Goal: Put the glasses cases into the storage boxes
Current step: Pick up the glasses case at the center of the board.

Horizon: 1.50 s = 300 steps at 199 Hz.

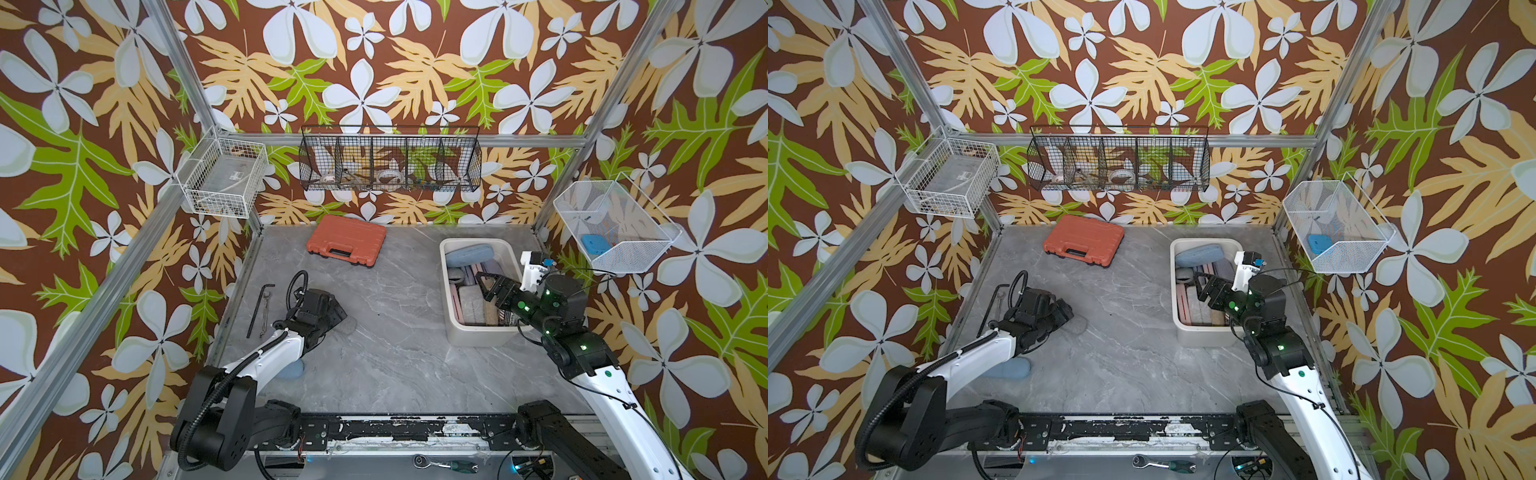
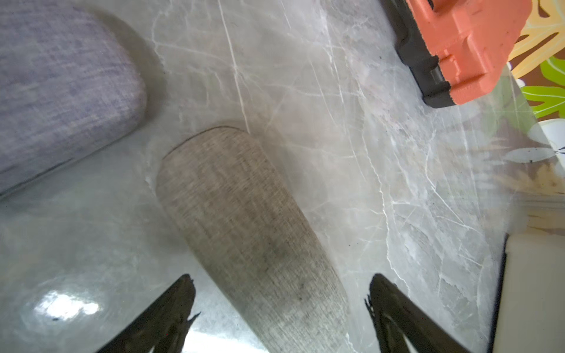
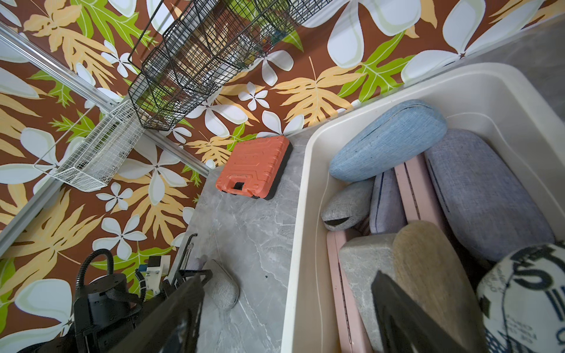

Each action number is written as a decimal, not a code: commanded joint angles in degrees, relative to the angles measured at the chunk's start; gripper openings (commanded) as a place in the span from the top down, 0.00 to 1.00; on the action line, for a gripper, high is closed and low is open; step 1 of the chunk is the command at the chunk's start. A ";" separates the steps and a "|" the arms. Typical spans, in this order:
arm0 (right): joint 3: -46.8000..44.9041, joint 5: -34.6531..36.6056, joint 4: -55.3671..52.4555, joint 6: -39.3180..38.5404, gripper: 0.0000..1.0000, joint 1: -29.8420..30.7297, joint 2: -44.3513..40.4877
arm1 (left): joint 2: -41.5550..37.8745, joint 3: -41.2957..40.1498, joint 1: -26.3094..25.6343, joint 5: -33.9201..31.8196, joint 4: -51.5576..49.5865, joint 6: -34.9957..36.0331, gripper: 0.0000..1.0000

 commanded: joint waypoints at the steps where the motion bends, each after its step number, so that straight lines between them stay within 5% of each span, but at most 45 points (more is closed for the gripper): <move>1: 0.29 -0.06 -0.65 -0.95 0.14 -0.01 -0.15 | 2.96 1.76 -0.07 -1.74 -2.46 2.75 0.09; 96: 0.99 -1.66 -2.01 -1.62 0.14 0.01 -0.14 | 15.90 13.78 -0.34 -0.69 -3.55 19.83 0.04; 163: 2.75 -2.05 -3.61 -2.87 0.14 0.01 0.60 | 19.30 19.10 -2.44 -2.70 -7.39 22.73 0.03; 189: 2.79 -2.67 -3.03 -2.82 0.14 0.01 1.43 | 20.25 19.84 -6.27 -10.17 -14.62 18.76 0.03; 226: 2.57 -4.14 -1.97 -2.03 0.15 0.01 2.23 | 21.29 16.68 -11.07 -15.67 -16.09 13.09 0.09; 300: 2.84 -4.33 -3.99 -1.61 0.20 0.01 1.28 | 18.11 13.50 -11.27 -17.03 -12.02 11.89 0.36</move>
